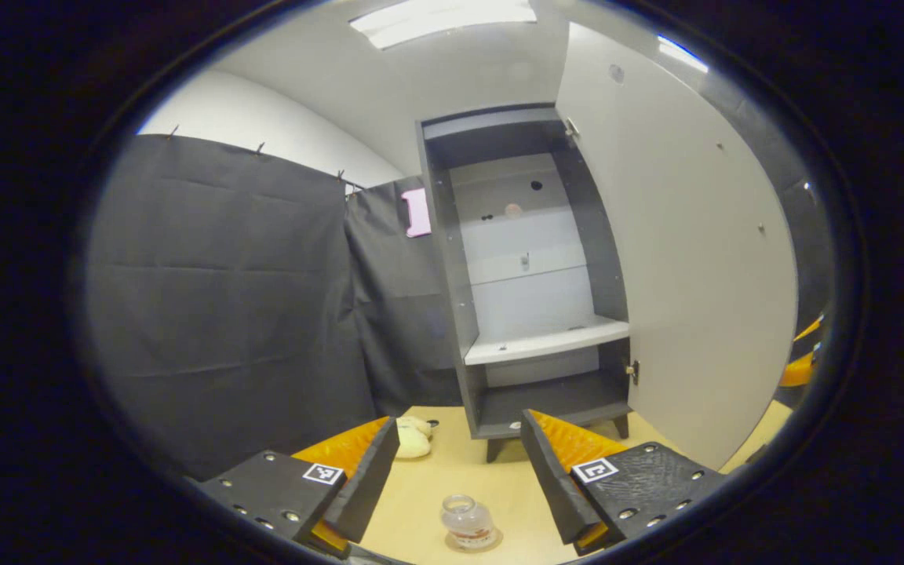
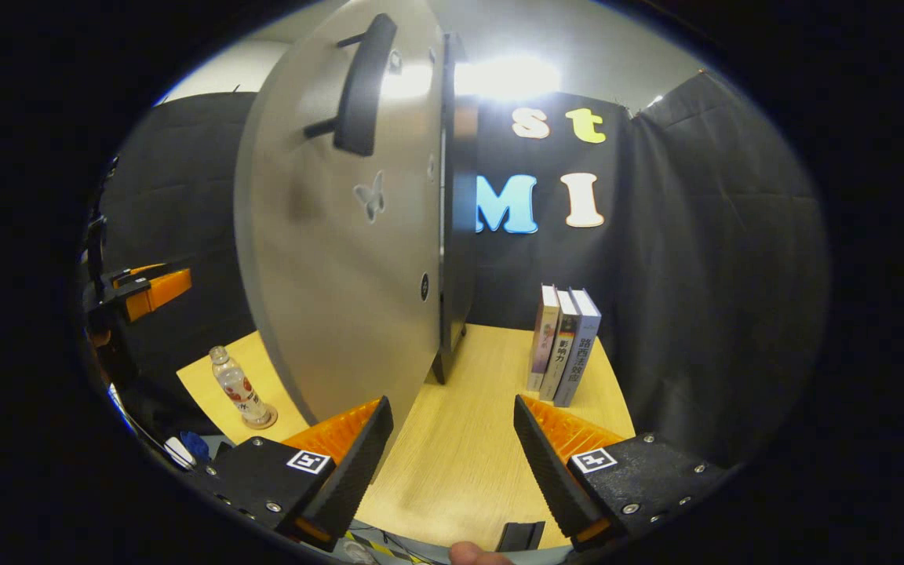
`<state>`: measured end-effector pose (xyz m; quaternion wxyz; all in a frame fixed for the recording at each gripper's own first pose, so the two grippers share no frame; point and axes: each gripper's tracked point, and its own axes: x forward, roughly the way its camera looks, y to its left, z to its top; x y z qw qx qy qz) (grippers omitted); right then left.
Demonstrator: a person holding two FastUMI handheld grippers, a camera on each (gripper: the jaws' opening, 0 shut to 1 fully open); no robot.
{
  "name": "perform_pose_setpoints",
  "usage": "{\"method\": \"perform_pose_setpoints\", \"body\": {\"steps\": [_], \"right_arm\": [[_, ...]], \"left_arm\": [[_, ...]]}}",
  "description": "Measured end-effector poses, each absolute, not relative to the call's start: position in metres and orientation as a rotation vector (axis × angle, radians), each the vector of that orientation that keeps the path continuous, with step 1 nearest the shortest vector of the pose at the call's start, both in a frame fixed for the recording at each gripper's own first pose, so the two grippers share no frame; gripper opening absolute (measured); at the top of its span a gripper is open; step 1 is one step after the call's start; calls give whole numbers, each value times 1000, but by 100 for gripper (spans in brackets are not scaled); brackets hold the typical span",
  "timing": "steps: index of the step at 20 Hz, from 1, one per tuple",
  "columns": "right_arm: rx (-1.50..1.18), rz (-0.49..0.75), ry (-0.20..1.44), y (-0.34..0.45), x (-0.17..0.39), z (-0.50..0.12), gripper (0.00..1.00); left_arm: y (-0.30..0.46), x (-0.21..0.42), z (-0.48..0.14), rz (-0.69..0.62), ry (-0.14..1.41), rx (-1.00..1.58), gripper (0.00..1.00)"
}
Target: Open the cabinet door with the right hand, grasp the bottle in the cabinet with the left hand and place it on the coaster, then close the cabinet door with the right hand.
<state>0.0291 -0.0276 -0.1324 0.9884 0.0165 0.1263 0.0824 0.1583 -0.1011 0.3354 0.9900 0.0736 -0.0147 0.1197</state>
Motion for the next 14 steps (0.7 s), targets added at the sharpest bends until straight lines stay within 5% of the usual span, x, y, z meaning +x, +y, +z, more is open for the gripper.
{"method": "perform_pose_setpoints", "body": {"steps": [4,10,11,12,13,14], "right_arm": [[103,94,127,-58,57,-59,95],[248,23,-25,-65,74,26,91],[261,18,-47,-59,72,35,93],[262,10,-61,-54,68,41,94],[252,3,-66,-47,65,42,94],[234,-18,-68,-41,64,40,94]], "left_arm": [[-97,140,361,262,-16,101,89],[-108,162,360,117,17,-2,96],[-106,170,367,88,-4,3,83],[-102,179,372,61,-16,16,95],[-99,187,376,32,-24,32,84],[-97,195,380,5,-31,42,95]]}}
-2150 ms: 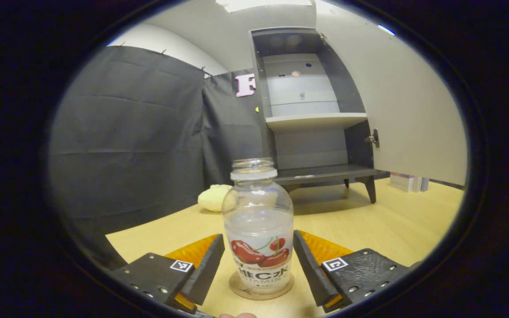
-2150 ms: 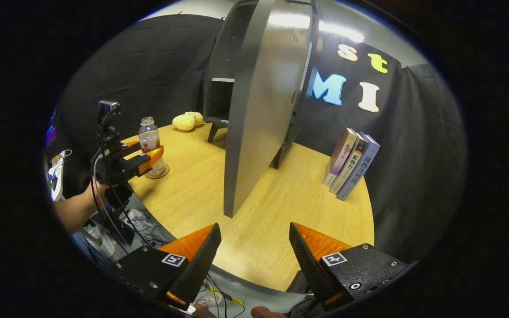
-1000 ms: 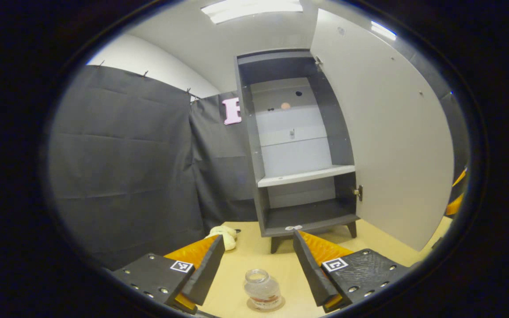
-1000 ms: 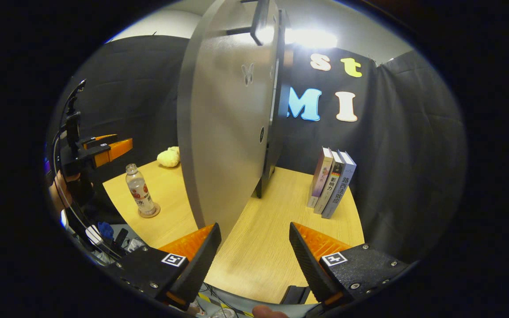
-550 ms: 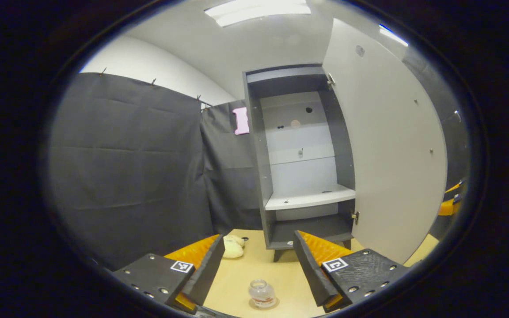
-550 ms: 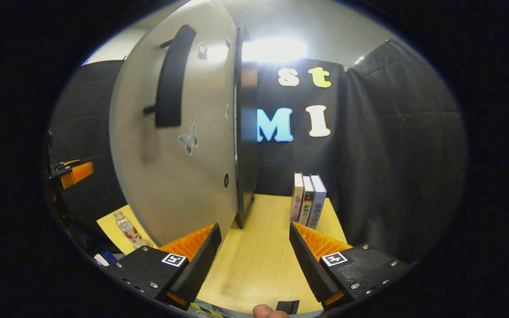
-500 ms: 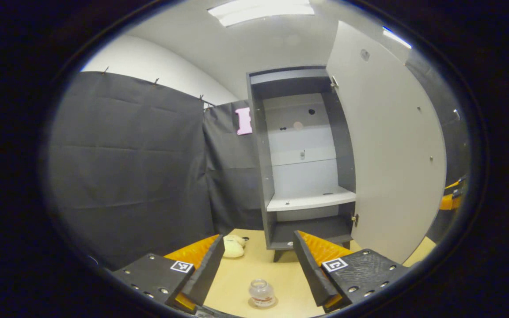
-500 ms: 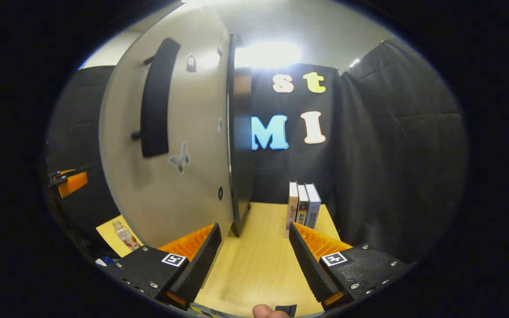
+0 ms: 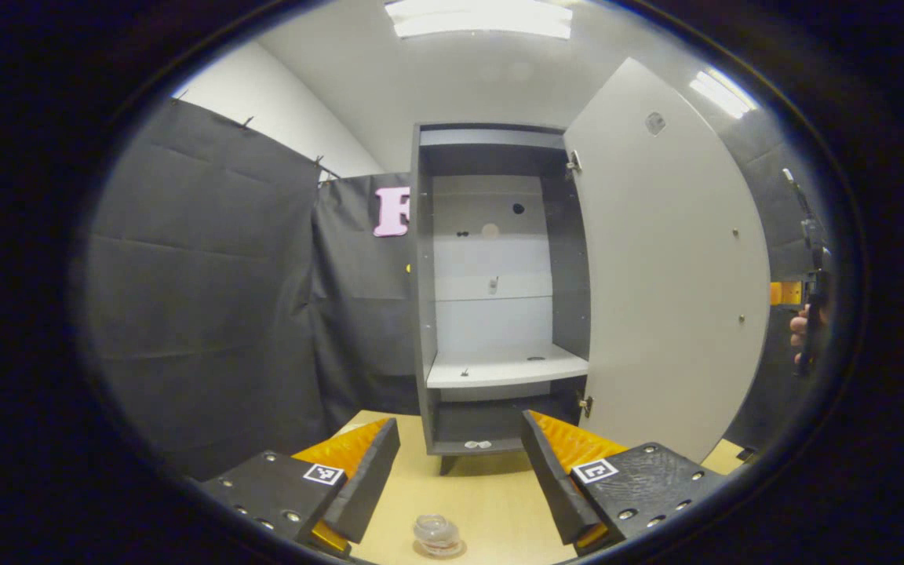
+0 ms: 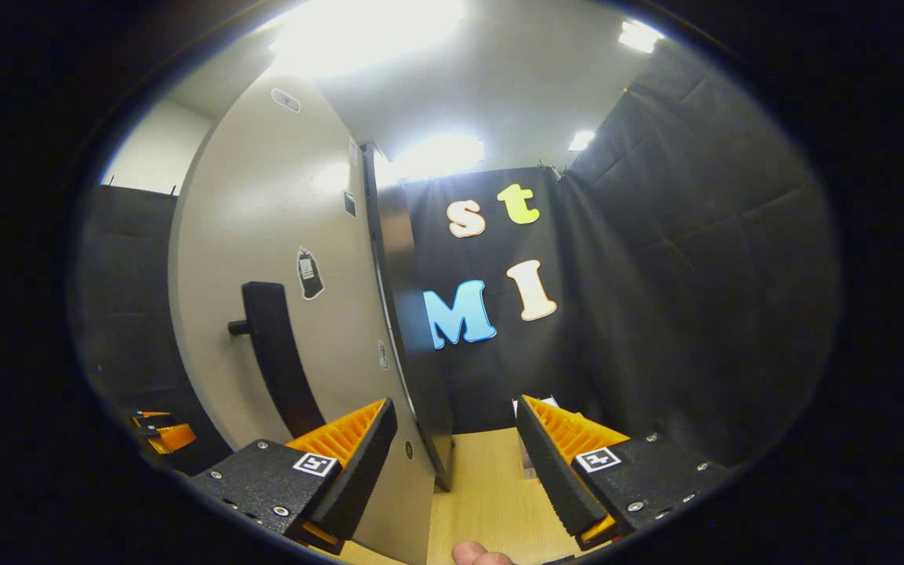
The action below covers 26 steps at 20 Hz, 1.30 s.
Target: Open the cabinet door with the right hand, grasp the bottle in the cabinet with the left hand and place it on the coaster, then close the cabinet door with the right hand.
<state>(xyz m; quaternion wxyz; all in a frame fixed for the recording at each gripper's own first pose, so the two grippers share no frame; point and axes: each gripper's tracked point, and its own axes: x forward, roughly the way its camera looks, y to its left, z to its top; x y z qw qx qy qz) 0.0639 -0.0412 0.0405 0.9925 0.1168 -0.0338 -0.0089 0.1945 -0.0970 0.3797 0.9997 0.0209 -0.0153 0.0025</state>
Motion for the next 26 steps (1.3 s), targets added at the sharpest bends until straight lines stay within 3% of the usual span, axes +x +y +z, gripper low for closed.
{"method": "perform_pose_setpoints", "body": {"steps": [3,4,10,16,26], "right_arm": [[235,-123,-112,-45,49,43,93],[254,-151,-110,-44,46,42,94],[275,-299,-131,-30,32,44,94],[247,-321,-137,16,27,56,94],[322,-227,-86,63,41,59,94]], "left_arm": [[-87,210,392,-56,-53,26,95],[-84,214,396,-72,-69,14,89],[-51,238,382,-125,-66,-13,89],[-34,256,371,-175,-72,-33,89],[-13,267,388,-127,-104,27,89]]}}
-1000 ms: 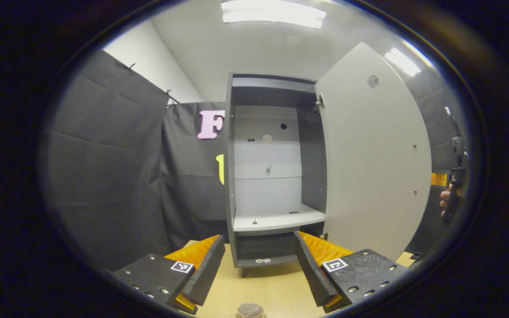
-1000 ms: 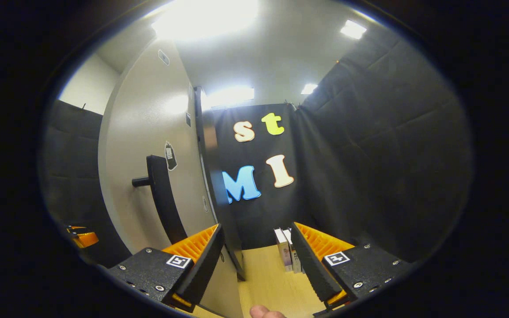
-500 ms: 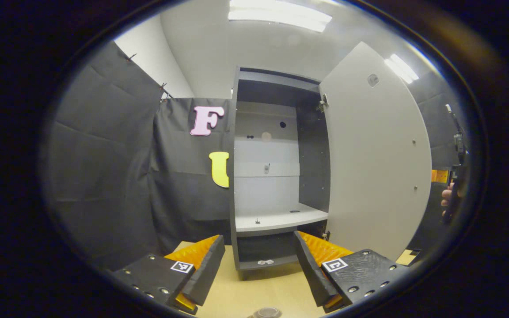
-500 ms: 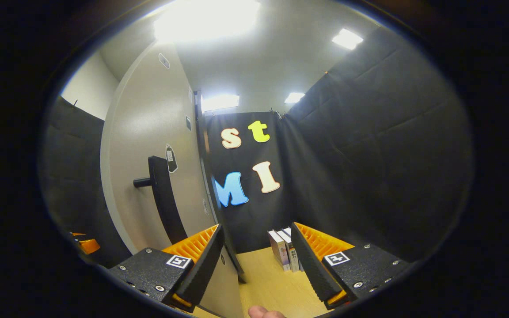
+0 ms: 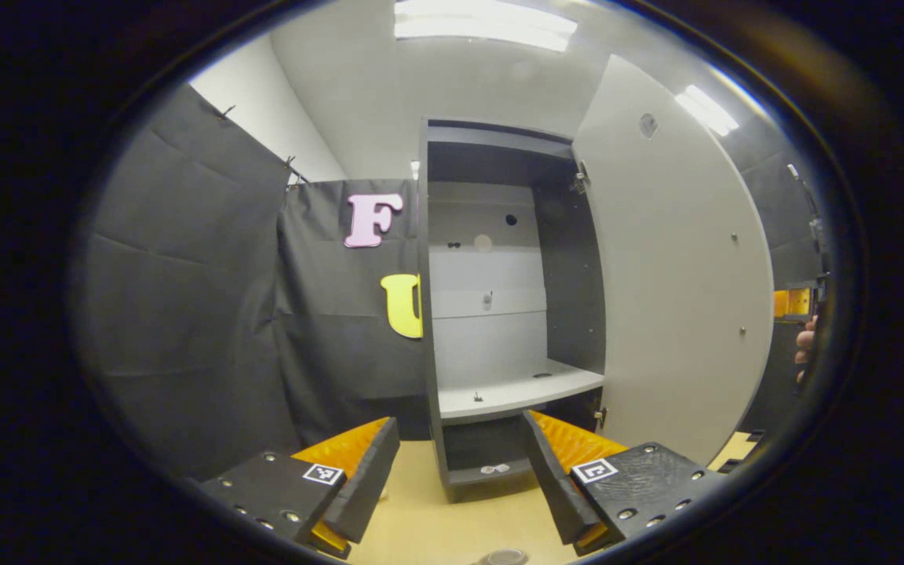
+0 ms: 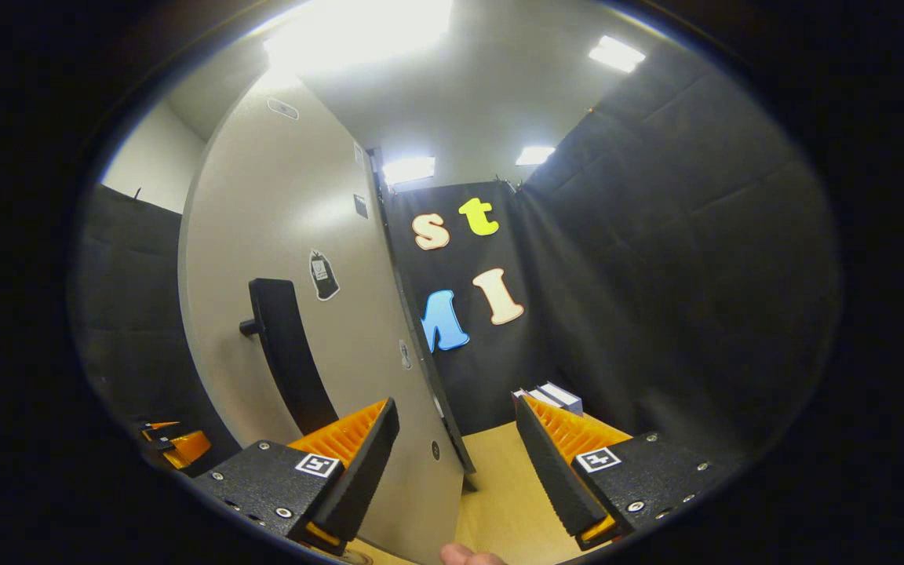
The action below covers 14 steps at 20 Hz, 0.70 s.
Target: Open the cabinet door with the right hand, grasp the bottle in the cabinet with the left hand and place it on the coaster, then close the cabinet door with the right hand.
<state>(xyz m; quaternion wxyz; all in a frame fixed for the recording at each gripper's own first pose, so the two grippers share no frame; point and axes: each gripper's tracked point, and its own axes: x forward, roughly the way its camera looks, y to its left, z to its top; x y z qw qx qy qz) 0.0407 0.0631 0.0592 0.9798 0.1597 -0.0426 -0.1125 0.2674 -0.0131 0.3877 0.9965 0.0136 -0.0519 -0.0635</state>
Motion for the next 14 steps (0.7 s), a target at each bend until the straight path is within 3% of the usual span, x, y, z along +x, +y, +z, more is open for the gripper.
{"method": "perform_pose_setpoints", "body": {"steps": [6,14], "right_arm": [[340,-176,-92,91,59,71,94],[382,-36,-89,142,99,85,94]], "left_arm": [[-14,277,382,-146,-58,-9,89],[21,262,386,-50,-58,12,89]]}}
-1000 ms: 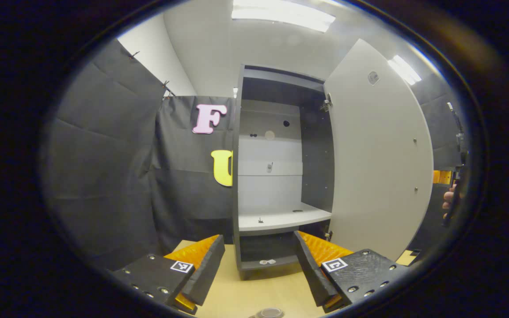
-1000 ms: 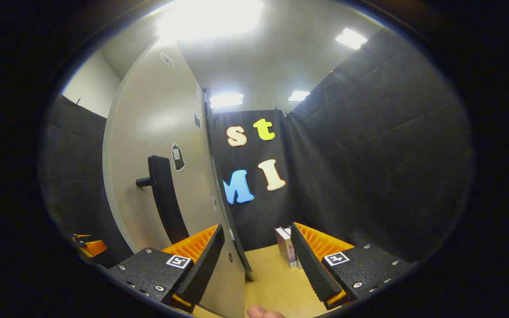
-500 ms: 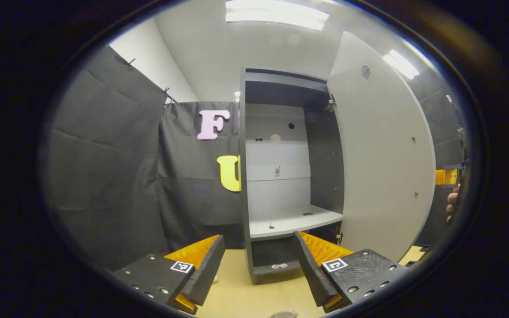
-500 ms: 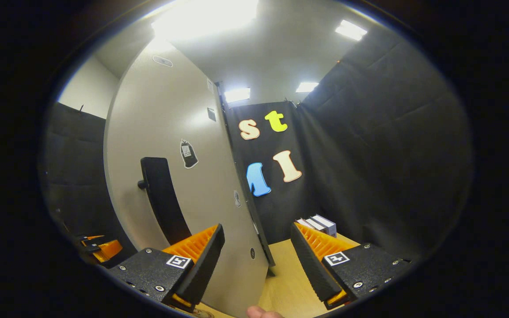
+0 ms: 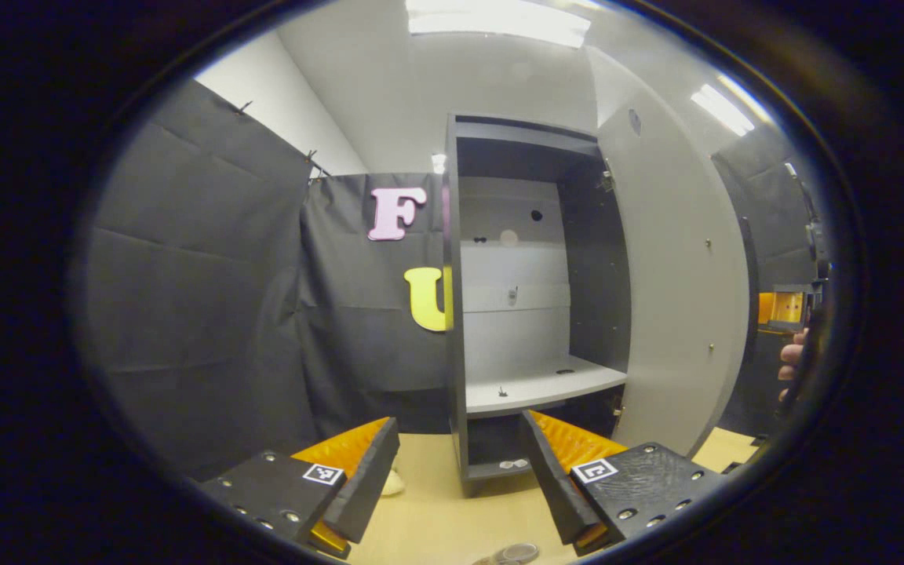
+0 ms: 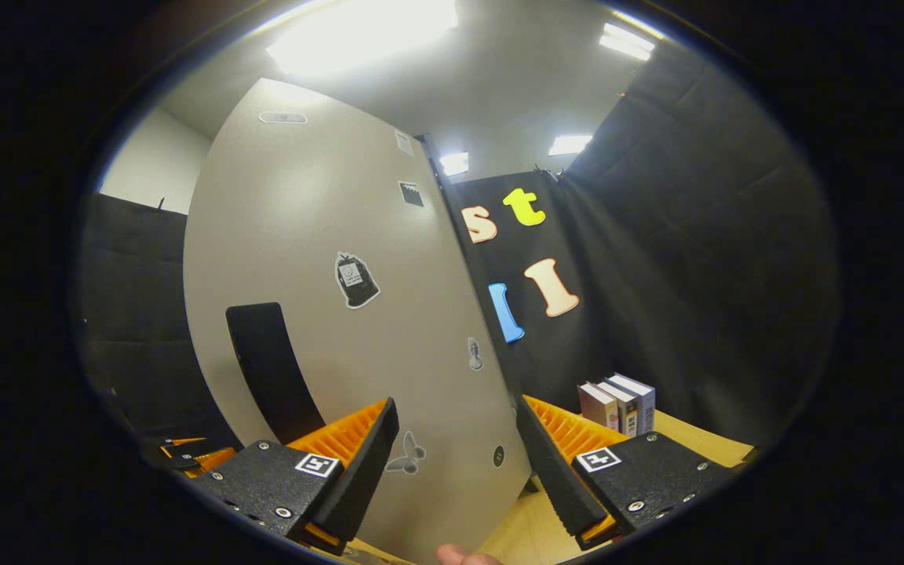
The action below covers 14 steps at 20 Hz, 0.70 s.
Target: Open the cabinet door with the right hand, grasp the bottle in the cabinet with the left hand and place it on the coaster, then close the cabinet door with the right hand.
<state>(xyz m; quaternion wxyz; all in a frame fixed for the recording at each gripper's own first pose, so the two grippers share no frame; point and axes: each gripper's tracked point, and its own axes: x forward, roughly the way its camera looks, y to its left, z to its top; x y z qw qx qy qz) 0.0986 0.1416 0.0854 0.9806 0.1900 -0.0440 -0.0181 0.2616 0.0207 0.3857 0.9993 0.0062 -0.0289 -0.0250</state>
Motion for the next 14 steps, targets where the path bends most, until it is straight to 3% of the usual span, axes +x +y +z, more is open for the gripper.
{"method": "perform_pose_setpoints", "body": {"steps": [8,14], "right_arm": [[370,132,12,195,148,79,94],[151,35,2,181,142,72,95]], "left_arm": [[43,257,380,3,-25,27,89],[31,272,384,-2,-11,42,89]]}}
